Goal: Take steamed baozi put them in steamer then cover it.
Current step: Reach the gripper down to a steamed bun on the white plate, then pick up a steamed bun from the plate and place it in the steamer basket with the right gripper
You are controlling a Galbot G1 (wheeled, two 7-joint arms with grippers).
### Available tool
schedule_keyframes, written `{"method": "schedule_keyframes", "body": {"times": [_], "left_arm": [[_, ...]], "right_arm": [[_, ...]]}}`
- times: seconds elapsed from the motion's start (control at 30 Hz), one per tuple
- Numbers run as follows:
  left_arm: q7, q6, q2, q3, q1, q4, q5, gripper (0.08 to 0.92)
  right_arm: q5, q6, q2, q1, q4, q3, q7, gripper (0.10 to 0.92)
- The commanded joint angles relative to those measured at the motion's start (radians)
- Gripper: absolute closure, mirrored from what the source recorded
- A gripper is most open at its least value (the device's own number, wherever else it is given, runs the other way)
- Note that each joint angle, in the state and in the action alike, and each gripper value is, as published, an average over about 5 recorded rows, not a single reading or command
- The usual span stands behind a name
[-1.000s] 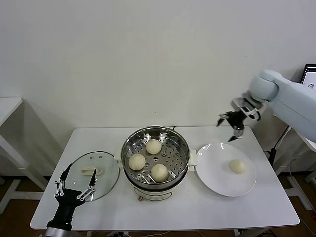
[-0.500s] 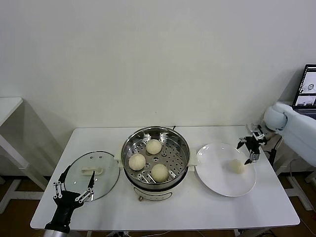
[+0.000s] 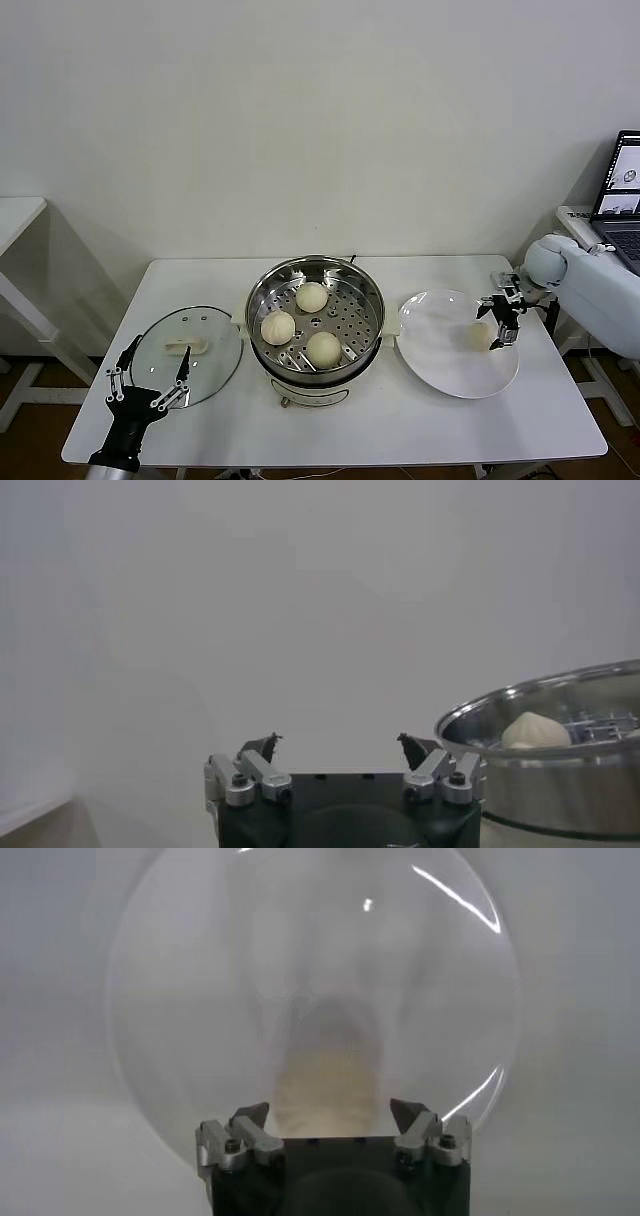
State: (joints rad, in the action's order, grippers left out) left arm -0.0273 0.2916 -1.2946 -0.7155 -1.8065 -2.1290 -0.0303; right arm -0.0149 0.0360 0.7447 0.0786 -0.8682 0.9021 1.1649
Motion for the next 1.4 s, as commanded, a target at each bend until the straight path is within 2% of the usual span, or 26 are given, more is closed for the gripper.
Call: {"method": "schedule_keyframes", "body": {"times": [0.03, 0.13, 0.3, 0.4, 0.63, 0.87, 1.03, 1.17, 1.4], "left_arm": [[0.000, 0.001, 0.000, -0.001, 0.000, 0.003, -0.001, 0.177], [0.000, 0.001, -0.002, 0.001, 0.001, 0.004, -0.001, 0.177], [0.001, -0.007, -0.002, -0.001, 0.001, -0.002, -0.007, 0.177], [0.001, -0.011, -0.002, -0.005, 0.002, -0.006, -0.012, 0.177], [0.002, -0.014, -0.001, -0.001, 0.012, -0.005, -0.012, 0.177], [0.004, -0.015, 0.000, 0.004, 0.015, -0.008, -0.011, 0.177], [0.005, -0.012, 0.002, -0.002, 0.012, -0.008, -0.011, 0.177], [0.006, -0.012, 0.003, 0.000, 0.012, -0.008, -0.011, 0.177], [0.007, -0.006, 0.010, -0.014, 0.008, -0.006, -0.011, 0.177]], "right_arm": [[-0.020, -0.005, 0.019, -0.026, 0.022, -0.010, -0.011, 0.205], [-0.024, -0.004, 0.022, -0.026, 0.022, -0.011, -0.012, 0.234], [-0.026, -0.004, 0.021, -0.014, 0.011, -0.005, -0.004, 0.350], [-0.024, -0.004, 0.010, 0.031, -0.018, 0.017, 0.015, 0.387], [0.051, 0.004, 0.003, 0.258, -0.135, 0.114, 0.155, 0.392], [0.326, -0.067, 0.117, 0.609, -0.260, 0.375, 0.241, 0.382], [0.508, -0.141, 0.226, 0.748, -0.361, 0.489, 0.210, 0.381], [0.591, -0.181, 0.311, 0.783, -0.416, 0.529, 0.157, 0.380], [0.588, -0.225, 0.389, 0.777, -0.477, 0.593, 0.070, 0.370]]}}
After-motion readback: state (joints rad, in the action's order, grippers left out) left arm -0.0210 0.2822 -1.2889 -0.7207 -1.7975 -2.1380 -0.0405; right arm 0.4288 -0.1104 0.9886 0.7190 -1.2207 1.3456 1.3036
